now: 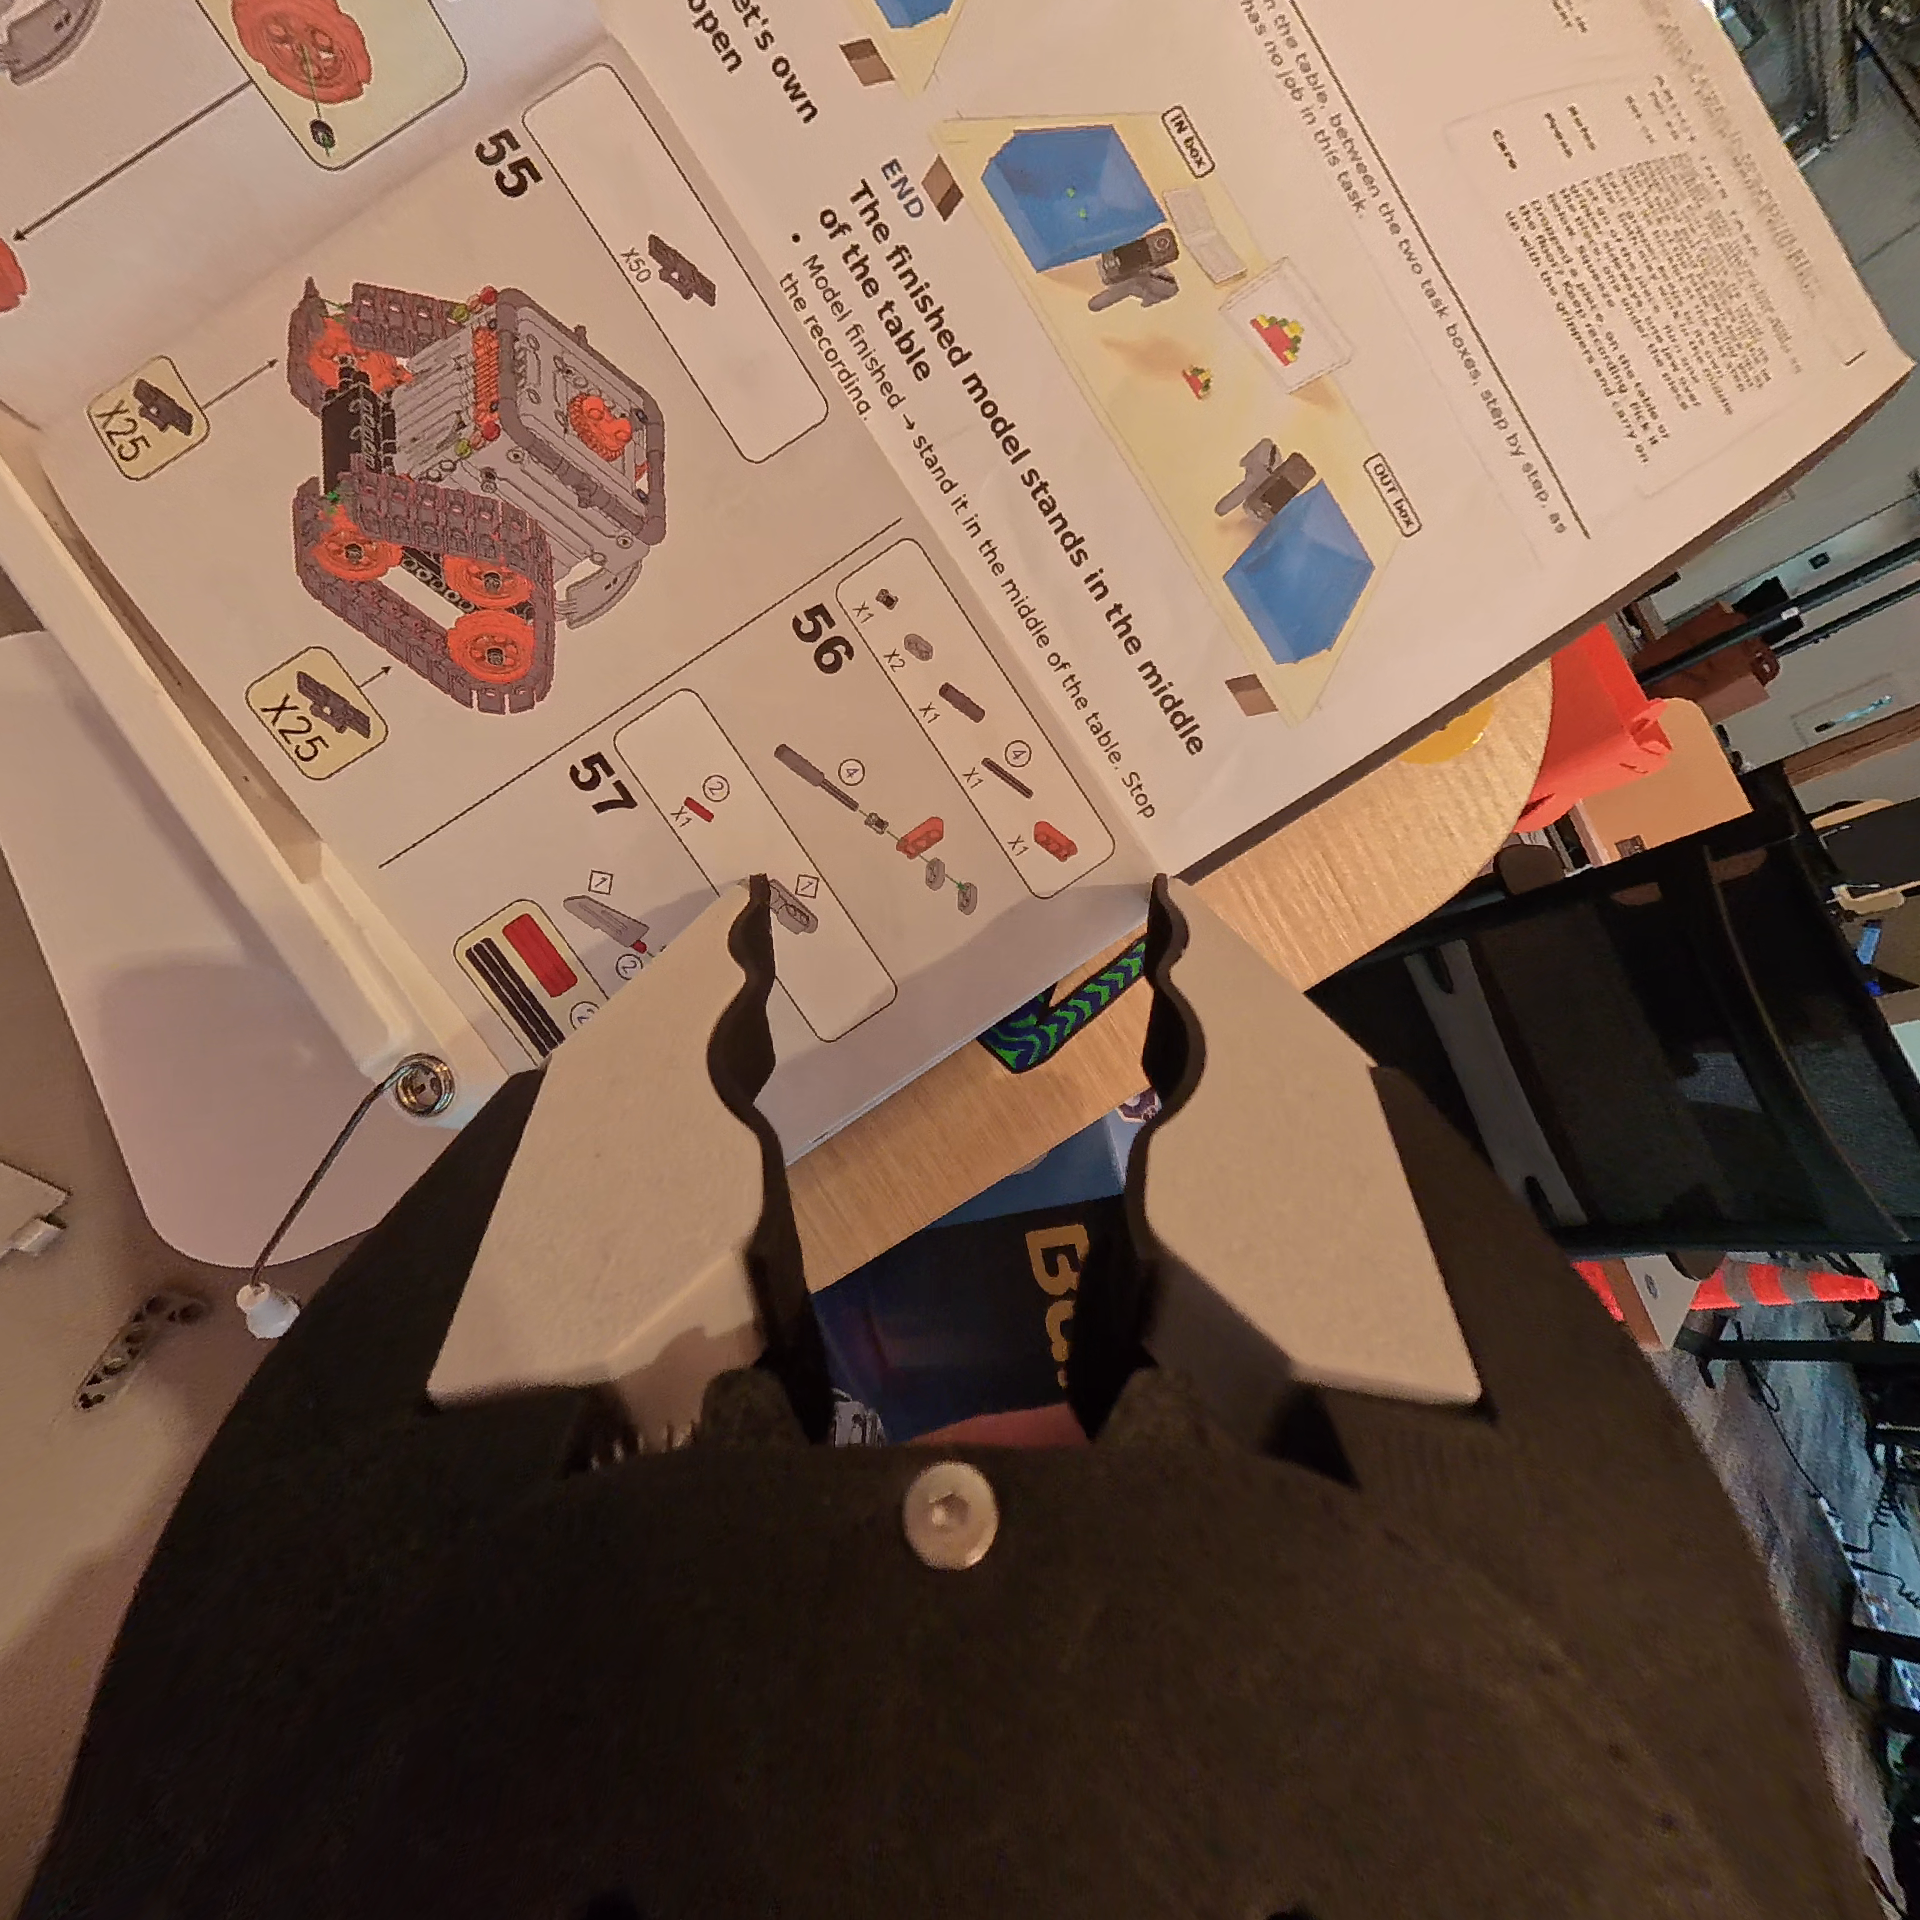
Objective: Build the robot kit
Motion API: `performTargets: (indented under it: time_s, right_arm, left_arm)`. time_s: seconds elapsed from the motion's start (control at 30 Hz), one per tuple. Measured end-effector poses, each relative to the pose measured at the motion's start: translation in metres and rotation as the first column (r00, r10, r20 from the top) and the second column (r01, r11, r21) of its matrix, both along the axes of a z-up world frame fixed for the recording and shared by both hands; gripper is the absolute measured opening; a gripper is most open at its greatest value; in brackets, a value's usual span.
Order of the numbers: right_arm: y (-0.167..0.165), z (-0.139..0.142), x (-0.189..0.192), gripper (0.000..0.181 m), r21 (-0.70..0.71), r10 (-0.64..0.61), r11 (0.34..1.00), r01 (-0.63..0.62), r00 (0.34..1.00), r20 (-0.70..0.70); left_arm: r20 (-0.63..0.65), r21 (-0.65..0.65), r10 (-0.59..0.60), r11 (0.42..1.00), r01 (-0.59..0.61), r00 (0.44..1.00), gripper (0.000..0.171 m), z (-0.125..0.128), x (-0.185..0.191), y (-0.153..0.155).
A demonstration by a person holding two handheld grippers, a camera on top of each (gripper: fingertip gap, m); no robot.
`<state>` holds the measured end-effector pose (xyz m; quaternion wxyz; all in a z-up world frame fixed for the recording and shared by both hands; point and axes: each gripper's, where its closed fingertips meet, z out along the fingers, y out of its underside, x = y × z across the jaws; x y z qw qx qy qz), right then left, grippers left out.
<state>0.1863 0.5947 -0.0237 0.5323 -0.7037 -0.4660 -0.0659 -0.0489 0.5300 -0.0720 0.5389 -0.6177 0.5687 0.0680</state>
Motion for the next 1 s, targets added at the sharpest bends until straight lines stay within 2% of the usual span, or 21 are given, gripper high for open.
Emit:
performTargets:
  time_s: [0.13,0.67,0.77,1.0]
  right_arm:
    - [0.0,-0.001,0.001,0.068,-0.007,0.004,1.0,-0.004,1.0,0.01]
    - [0.0,-0.002,0.003,0.066,-0.004,0.027,1.0,-0.027,1.0,0.011]
    - [-0.002,-0.001,0.004,0.066,0.002,0.027,1.0,-0.027,1.0,0.01]
    - [-0.003,0.005,0.01,0.066,0.033,0.013,0.999,-0.013,1.0,0.01]
  left_arm:
    - [-0.035,-0.015,0.019,1.0,-0.02,0.999,0.038,-0.011,-0.002,0.006]
    - [-0.078,-0.085,0.009,0.996,-0.016,0.997,0.024,-0.019,-0.007,-0.005]
    - [-0.06,-0.111,-0.014,0.994,0.008,0.998,0.026,-0.019,-0.003,-0.01]
    - [-0.047,-0.082,-0.021,0.996,0.017,0.999,0.032,-0.012,-0.003,-0.012]
